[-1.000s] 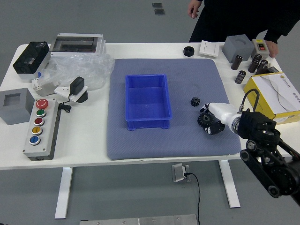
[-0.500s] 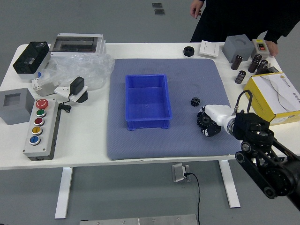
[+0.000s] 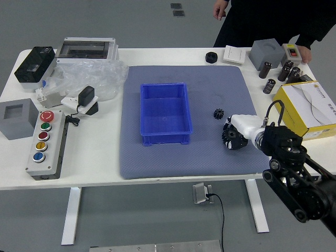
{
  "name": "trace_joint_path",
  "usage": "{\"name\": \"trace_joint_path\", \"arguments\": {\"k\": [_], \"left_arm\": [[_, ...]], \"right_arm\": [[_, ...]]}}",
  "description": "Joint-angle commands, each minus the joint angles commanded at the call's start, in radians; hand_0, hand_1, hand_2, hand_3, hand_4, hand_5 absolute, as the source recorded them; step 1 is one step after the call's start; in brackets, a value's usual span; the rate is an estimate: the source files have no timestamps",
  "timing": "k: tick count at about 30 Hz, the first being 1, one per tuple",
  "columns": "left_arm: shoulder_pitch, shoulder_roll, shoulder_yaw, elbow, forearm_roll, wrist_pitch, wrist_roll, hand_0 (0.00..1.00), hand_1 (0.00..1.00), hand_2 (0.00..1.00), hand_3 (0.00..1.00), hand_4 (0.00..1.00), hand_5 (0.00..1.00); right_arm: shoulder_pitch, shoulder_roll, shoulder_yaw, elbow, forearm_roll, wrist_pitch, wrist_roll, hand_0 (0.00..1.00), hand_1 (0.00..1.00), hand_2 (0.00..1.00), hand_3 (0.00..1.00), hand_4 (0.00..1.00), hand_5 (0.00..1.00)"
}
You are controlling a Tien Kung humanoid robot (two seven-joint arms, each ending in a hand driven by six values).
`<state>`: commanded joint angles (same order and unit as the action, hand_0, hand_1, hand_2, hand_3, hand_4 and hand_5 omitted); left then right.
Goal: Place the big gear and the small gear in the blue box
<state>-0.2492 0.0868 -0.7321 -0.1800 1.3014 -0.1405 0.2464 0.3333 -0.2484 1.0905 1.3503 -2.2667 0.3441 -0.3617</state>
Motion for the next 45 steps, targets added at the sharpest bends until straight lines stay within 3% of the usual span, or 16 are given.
{"name": "trace_joint_path", "arguments": {"k": [2, 23, 37, 45], "left_arm": [[0.000, 0.000, 0.000, 0.000, 0.001, 0.000, 0.000, 0.785, 0.754, 0.747, 0.695, 0.603, 0.305], [-0.002, 0.003, -0.005, 0.000, 0.000, 0.002, 0.000, 0.785, 0.753, 0.745, 0.694, 0.604, 0.295], [-0.004, 0.005, -0.008, 0.000, 0.000, 0.002, 0.000, 0.784, 0.753, 0.745, 0.692, 0.606, 0.292], [-0.005, 0.005, -0.005, 0.000, -0.003, 0.001, 0.000, 0.784, 0.752, 0.744, 0.691, 0.605, 0.291]], "right_arm": [[0.000, 0.000, 0.001, -0.001, -0.002, -0.004, 0.001, 0.518, 0.459, 0.508, 0.546, 0.486, 0.268], [0.024, 0.000, 0.072, 0.038, -0.002, -0.030, 0.009, 0.504, 0.439, 0.472, 0.506, 0.490, 0.270], [0.090, 0.005, 0.100, 0.082, 0.006, -0.027, 0.012, 0.521, 0.434, 0.463, 0.496, 0.495, 0.265], [0.150, 0.034, 0.076, 0.090, 0.012, -0.023, 0.014, 0.515, 0.433, 0.459, 0.492, 0.498, 0.261]]}}
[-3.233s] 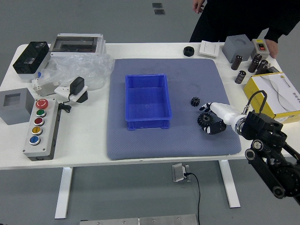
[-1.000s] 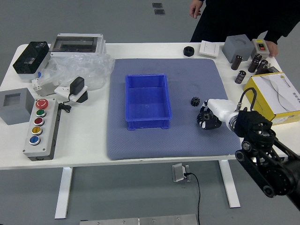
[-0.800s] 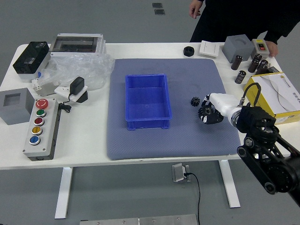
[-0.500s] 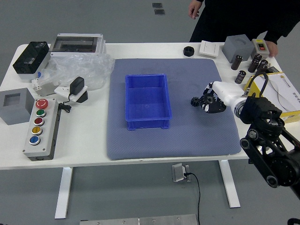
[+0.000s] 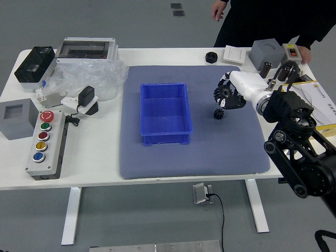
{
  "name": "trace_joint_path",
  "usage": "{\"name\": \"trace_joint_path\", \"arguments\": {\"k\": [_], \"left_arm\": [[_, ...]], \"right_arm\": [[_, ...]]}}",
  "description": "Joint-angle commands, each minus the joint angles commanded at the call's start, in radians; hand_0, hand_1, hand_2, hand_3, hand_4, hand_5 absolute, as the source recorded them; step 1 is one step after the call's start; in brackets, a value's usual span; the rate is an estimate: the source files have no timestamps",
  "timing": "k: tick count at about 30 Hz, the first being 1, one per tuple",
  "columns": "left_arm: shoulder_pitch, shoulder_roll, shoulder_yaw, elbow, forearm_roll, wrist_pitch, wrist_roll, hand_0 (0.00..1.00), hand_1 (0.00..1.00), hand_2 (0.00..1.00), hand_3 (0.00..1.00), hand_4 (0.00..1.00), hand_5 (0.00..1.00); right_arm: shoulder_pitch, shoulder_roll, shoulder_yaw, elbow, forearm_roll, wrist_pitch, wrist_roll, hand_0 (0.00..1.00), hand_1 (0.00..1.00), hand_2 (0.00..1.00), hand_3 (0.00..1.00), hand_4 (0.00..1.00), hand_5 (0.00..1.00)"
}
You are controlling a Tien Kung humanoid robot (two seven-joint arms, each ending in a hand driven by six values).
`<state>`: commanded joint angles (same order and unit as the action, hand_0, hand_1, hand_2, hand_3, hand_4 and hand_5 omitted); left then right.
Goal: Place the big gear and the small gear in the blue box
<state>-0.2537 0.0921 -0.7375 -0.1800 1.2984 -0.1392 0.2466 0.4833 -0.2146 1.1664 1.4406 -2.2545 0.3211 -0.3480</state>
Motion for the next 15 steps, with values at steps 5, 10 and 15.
{"name": "trace_joint_path", "arguments": {"k": [5, 10, 15], "left_arm": [[0.000, -0.001, 0.004, 0.000, -0.003, -0.001, 0.000, 0.784, 0.751, 0.745, 0.691, 0.605, 0.291], [-0.002, -0.002, 0.009, 0.000, -0.005, -0.002, 0.001, 0.784, 0.751, 0.745, 0.691, 0.605, 0.291], [-0.003, -0.003, 0.019, 0.000, -0.009, -0.003, 0.001, 0.784, 0.751, 0.745, 0.690, 0.604, 0.292]], "right_arm": [[0.042, 0.036, -0.030, -0.010, 0.001, 0.000, 0.002, 0.516, 0.431, 0.456, 0.490, 0.501, 0.260], [0.075, 0.076, -0.073, -0.028, 0.008, -0.003, 0.006, 0.516, 0.431, 0.456, 0.490, 0.501, 0.260], [0.089, 0.111, -0.112, -0.048, 0.013, -0.007, 0.009, 0.522, 0.433, 0.455, 0.489, 0.504, 0.258]]}}
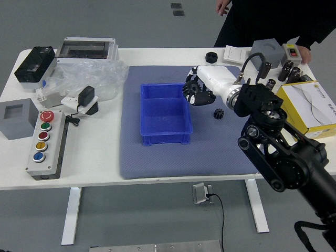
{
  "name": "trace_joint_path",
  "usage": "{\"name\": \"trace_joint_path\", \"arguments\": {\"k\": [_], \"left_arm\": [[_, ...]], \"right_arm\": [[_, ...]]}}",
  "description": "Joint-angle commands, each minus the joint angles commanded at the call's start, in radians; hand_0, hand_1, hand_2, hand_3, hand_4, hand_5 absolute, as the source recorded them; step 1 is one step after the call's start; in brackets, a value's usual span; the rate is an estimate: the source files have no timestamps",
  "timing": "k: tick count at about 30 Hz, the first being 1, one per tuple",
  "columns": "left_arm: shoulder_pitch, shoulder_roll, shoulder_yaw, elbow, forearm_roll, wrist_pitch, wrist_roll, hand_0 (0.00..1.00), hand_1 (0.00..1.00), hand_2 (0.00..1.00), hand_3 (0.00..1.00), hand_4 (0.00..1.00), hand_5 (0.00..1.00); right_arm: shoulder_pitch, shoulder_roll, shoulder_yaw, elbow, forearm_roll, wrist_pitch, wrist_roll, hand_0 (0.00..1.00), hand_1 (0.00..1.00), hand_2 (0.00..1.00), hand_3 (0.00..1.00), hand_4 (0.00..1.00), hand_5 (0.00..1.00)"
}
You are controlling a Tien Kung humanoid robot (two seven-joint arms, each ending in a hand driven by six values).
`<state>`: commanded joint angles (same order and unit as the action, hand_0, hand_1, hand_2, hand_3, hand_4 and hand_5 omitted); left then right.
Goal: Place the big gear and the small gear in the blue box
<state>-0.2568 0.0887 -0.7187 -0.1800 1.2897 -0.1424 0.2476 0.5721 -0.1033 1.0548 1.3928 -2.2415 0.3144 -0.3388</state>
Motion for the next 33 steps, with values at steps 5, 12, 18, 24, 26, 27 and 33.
{"name": "trace_joint_path", "arguments": {"k": [5, 12, 18, 24, 26, 27, 33], "left_arm": [[0.000, -0.002, 0.010, 0.000, -0.001, -0.002, 0.001, 0.784, 0.751, 0.745, 0.690, 0.604, 0.291], [-0.004, -0.004, 0.023, 0.000, -0.003, -0.004, 0.001, 0.784, 0.751, 0.744, 0.690, 0.604, 0.294], [-0.003, -0.003, 0.025, 0.000, -0.001, -0.004, 0.002, 0.784, 0.751, 0.744, 0.688, 0.603, 0.293], [-0.004, -0.004, 0.028, 0.000, -0.004, -0.005, 0.001, 0.783, 0.752, 0.744, 0.689, 0.603, 0.293], [-0.004, -0.004, 0.029, 0.000, -0.005, -0.005, 0.001, 0.784, 0.751, 0.744, 0.688, 0.603, 0.292], [-0.004, -0.005, 0.030, 0.000, -0.007, -0.004, 0.001, 0.784, 0.751, 0.744, 0.688, 0.603, 0.292], [-0.003, -0.003, 0.027, 0.000, -0.008, -0.003, 0.000, 0.784, 0.752, 0.744, 0.688, 0.603, 0.293]], "right_arm": [[0.013, 0.038, -0.037, -0.026, 0.003, -0.008, 0.003, 0.522, 0.433, 0.455, 0.487, 0.505, 0.256], [0.039, 0.067, -0.088, -0.059, 0.020, -0.002, 0.010, 0.522, 0.447, 0.458, 0.494, 0.507, 0.254], [0.047, 0.067, -0.086, -0.073, 0.034, 0.027, 0.028, 0.683, 0.624, 0.651, 0.845, 0.640, 0.296], [0.048, 0.064, -0.078, -0.076, 0.036, 0.043, 0.034, 0.862, 0.791, 0.899, 0.998, 0.749, 0.328], [0.047, 0.063, -0.076, -0.074, 0.036, 0.045, 0.034, 0.878, 0.814, 0.922, 0.998, 0.772, 0.342], [0.046, 0.061, -0.075, -0.073, 0.036, 0.046, 0.033, 0.878, 0.814, 0.922, 0.998, 0.772, 0.342], [0.037, 0.037, -0.051, -0.065, 0.048, 0.040, 0.035, 0.871, 0.806, 0.909, 0.998, 0.768, 0.340]]}}
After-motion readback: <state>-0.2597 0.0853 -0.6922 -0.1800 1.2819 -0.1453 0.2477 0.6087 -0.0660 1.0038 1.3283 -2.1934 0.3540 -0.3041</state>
